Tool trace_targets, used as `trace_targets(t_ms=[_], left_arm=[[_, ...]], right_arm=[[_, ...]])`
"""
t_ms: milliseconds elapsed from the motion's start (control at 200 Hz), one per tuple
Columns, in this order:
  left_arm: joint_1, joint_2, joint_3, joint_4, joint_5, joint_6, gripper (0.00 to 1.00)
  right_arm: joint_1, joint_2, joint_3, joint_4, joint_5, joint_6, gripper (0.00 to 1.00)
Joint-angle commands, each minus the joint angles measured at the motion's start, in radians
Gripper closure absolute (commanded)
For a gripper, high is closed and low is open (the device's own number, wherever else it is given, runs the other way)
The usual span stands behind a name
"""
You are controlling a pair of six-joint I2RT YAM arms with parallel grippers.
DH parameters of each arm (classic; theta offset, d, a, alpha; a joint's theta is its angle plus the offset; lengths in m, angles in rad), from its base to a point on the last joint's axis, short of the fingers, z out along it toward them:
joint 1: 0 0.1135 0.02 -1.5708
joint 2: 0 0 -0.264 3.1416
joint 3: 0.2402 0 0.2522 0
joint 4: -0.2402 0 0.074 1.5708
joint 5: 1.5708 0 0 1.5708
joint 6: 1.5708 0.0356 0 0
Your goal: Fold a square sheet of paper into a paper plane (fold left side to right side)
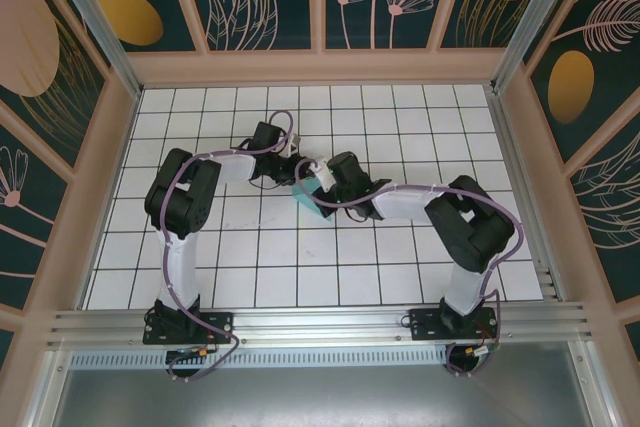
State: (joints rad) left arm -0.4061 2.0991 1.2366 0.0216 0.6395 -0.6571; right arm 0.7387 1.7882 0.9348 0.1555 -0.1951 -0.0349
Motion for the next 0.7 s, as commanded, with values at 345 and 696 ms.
trace_targets(t_ms=[345,696], left_arm=[[-0.013,0.050,0.008,-0.038,-0.036,0.027,0.73],[-0.014,0.054,0.008,-0.042,-0.045,0.028,0.74]], right_arm=[[-0.065,0.055,0.059,-0.057,-0.130,0.118,1.00],[-0.096,0.091,0.074,-0.064,-0.153,0.161,1.00]])
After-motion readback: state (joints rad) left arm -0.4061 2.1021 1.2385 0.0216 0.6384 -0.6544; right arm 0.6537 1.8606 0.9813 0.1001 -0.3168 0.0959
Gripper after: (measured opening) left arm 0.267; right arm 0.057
